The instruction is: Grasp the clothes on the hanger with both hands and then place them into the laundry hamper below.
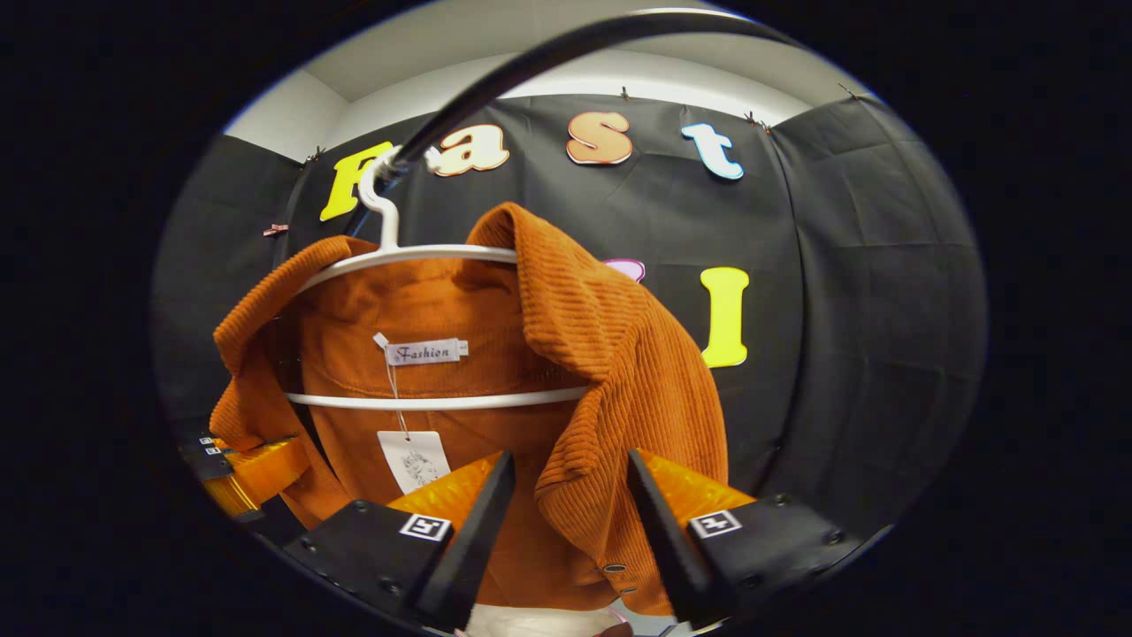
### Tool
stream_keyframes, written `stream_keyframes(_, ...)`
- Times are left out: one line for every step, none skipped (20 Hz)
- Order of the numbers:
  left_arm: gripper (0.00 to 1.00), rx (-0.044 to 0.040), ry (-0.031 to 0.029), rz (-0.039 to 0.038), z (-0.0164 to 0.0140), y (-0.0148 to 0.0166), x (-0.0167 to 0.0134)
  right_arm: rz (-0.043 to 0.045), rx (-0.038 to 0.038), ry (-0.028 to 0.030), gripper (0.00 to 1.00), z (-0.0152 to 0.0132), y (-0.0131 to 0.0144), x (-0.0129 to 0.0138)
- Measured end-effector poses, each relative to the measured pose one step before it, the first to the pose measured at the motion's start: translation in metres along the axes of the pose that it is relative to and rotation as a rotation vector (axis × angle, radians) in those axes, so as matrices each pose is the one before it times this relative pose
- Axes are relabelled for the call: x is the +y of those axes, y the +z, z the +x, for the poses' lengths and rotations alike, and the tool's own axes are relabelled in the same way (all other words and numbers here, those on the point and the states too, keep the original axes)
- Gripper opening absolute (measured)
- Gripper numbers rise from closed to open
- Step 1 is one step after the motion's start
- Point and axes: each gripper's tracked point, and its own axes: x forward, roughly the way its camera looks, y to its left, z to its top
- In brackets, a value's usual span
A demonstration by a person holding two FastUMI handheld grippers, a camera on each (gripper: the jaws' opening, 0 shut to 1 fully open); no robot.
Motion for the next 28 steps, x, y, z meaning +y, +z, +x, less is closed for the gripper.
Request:
stream_keyframes(0.05,-0.00045,0.00212,0.00322,0.00033,-0.00071,0.00009,0.01638,0.00615,-0.00016,0.76,0.00111,-0.00125,-0.00191)
stream_keyframes(0.05,0.00037,0.00013,0.00126,0.00079,-0.0001,-0.00034,0.01895,0.00508,0.01256,0.62,0.00737,0.00187,0.0012)
stream_keyframes(0.05,0.00033,-0.00112,-0.00031,0.0007,-0.001,-0.00034,0.01093,-0.00055,0.00208,0.6,0.00209,-0.00268,0.00107)
stream_keyframes(0.05,0.0018,-0.00071,0.00026,0.00086,-0.00019,-0.00054,0.0163,0.02383,-0.02355,0.36,0.0061,-0.00335,-0.00687)
stream_keyframes(0.05,0.00026,0.00274,0.00015,0.00045,-0.00072,0.00136,0.0463,0.00903,0.03212,0.22,0.00551,-0.00505,0.00266)
stream_keyframes(0.05,-0.00143,0.00267,-0.00029,0.00045,0.00066,0.00151,0.03959,0.01641,0.02699,0.08,-0.00789,0.00157,0.00565)
stream_keyframes(0.05,-0.00181,0.00465,0.00022,0.0003,0.00045,0.00137,0.03513,0.02991,0.01819,0.08,-0.00085,-0.00466,0.00182)
stream_keyframes(0.05,0.00096,0.00368,0.00178,0.0003,0.00056,0.00115,0.04005,0.04029,0.02928,0.08,-0.00024,-0.00626,0.0037)
stream_keyframes(0.05,0.00078,0.00419,0.00204,0.00007,-0.00032,0.00213,0.02872,0.04267,0.00387,0.08,-0.00088,-0.00499,-0.0009)
stream_keyframes(0.05,-0.00198,0.00481,-0.00057,0.00065,0.002,0.00231,0.0413,0.03137,0.02827,0.04,0.0019,-0.00443,0.00112)
stream_keyframes(0.05,0.00041,0.00102,-0.00318,0.00014,0.00119,0.00166,0.02559,0.02631,0.0152,0.04,-0.00128,-0.00095,-0.00004)
stream_keyframes(0.05,0.00767,-0.0002,-0.00277,-0.00039,0.00038,0.00209,0.01536,0.03805,0.02145,0.04,-0.00555,-0.00253,0.00163)
stream_keyframes(0.05,0.00895,0.00339,0.00199,-0.00039,-0.00072,0.00166,0.00431,0.04998,0.01553,0.04,-0.00309,-0.00401,0.00121)
stream_keyframes(0.05,0.01014,-0.00133,0.00429,-0.00014,0.001,0.00151,0.00762,0.05284,0.0131,0.04,-0.00056,-0.00306,-0.00102)
stream_keyframes(0.05,0.01696,-0.01695,0.00297,0.00028,0.00031,-0.00191,0.0177,0.05438,0.01932,0.04,-0.00056,-0.00307,0.00168)
stream_keyframes(0.06,0.01773,-0.01774,0.00357,-0.00027,0.00095,-0.00174,0.01711,0.05757,0.00918,0.04,-0.002,-0.00322,-0.00141)
stream_keyframes(0.06,0.01809,-0.01713,-0.00039,-0.00128,0.00136,0.00075,0.0156,0.04751,0.0151,0.04,-0.00184,-0.00077,-0.00026)
stream_keyframes(0.06,0.02039,-0.01677,-0.00753,0.00001,0.00207,-0.00005,0.00871,0.03382,0.007,0.04,-0.00565,0.00167,-0.00277)
stream_keyframes(0.06,0.01914,-0.01326,-0.01211,-0.00073,0.00194,0.00089,-0.01434,0.02191,-0.00812,0.04,-0.00415,0.0034,-0.00595)
stream_keyframes(0.06,0.01499,-0.0104,-0.015,-0.00104,0.0039,0.00065,-0.02859,0.01083,-0.02463,0.04,-0.00382,0.00305,-0.00849)
stream_keyframes(0.05,0.01226,-0.00581,-0.01189,-0.00195,0.00317,0.00149,-0.02854,0.00088,-0.02571,0.04,-0.00399,0.0057,-0.00829)
stream_keyframes(0.05,0.02031,0.00334,-0.0061,-0.00092,0.00316,0.00295,-0.01486,-0.01458,-0.02816,0.04,-0.00393,0.00899,-0.00833)
stream_keyframes(0.05,0.0158,-0.00231,-0.00752,-0.00248,0.00351,0.00144,0.00429,-0.02876,-0.02743,0.04,-0.00283,0.01268,-0.0082)
stream_keyframes(0.05,0.00602,-0.01006,-0.01027,-0.00028,0.00557,0.0003,0.00589,-0.02588,-0.02014,0.04,-0.00347,0.00959,-0.00544)
stream_keyframes(0.05,-0.00557,-0.00872,-0.01061,0.0,0.00668,0.00104,-0.00133,-0.01943,-0.02026,0.04,-0.00251,0.0087,-0.00706)
stream_keyframes(0.05,-0.01188,-0.00429,-0.00755,-0.00128,0.00797,0.00118,-0.00674,-0.02562,-0.02929,0.04,-0.00265,0.00924,-0.00818)
stream_keyframes(0.05,-0.01101,0.00384,-0.00467,-0.00018,0.00518,0.00275,-0.00874,-0.03057,-0.03194,0.04,-0.00216,0.01285,-0.01016)
stream_keyframes(0.05,-0.00823,0.00169,-0.00221,-0.00016,0.00612,0.00159,-0.01009,-0.0311,-0.02936,0.04,-0.00014,0.012,-0.00898)
